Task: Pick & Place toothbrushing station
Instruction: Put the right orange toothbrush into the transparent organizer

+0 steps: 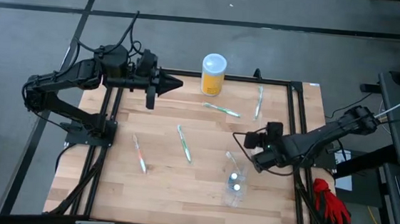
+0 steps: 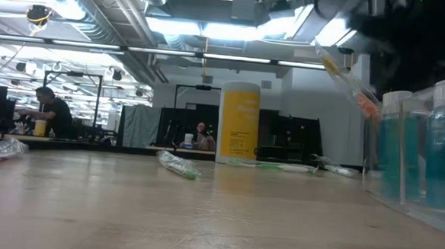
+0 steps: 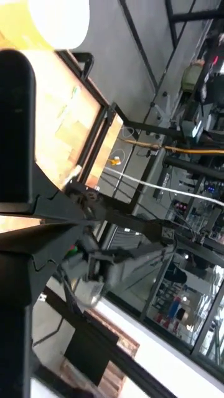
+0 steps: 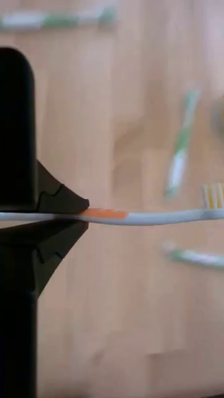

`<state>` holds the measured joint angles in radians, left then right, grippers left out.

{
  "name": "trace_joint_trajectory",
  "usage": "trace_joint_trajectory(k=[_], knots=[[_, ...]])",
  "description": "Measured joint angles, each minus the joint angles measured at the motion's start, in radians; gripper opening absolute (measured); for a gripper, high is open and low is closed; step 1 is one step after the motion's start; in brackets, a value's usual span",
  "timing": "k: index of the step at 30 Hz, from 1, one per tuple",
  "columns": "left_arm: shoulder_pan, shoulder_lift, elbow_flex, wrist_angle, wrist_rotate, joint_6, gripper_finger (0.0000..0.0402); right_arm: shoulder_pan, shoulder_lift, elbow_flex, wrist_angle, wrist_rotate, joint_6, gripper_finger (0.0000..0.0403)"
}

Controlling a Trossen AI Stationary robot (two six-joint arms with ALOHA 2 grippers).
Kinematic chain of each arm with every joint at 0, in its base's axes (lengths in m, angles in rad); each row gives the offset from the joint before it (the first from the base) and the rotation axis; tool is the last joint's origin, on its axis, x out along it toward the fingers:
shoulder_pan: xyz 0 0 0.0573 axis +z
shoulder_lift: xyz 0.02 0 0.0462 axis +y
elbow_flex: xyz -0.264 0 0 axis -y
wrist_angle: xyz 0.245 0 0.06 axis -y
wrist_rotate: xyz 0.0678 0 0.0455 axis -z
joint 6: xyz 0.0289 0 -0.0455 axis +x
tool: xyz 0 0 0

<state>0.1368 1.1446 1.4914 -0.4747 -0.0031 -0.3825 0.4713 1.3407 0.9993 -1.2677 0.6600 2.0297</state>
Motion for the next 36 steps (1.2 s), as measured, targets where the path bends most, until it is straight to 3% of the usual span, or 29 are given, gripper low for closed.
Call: trace_joint_trajectory(k=[4,8,19,28,36], knots=[[0.000,0.000,0.000,0.000,-0.016,0.010,0.0015,0.049,-0.001,0.038,-0.022,0.164,0.013,0.0010],[0.000,-0.003,0.000,-0.004,-0.051,0.045,0.0015,0.154,-0.001,0.025,-0.018,0.334,0.126,0.0010],[0.000,-0.029,0.000,-0.034,-0.154,0.140,0.0015,0.334,0.050,0.016,0.036,0.657,0.119,0.0010],[0.000,-0.031,0.000,-0.031,-0.188,0.189,0.0015,0.394,0.181,0.016,0.102,0.690,0.106,0.0010],[-0.075,-0.031,0.000,-0.008,-0.188,0.355,0.0015,0.415,0.224,-0.063,0.192,0.721,0.103,0.0010]])
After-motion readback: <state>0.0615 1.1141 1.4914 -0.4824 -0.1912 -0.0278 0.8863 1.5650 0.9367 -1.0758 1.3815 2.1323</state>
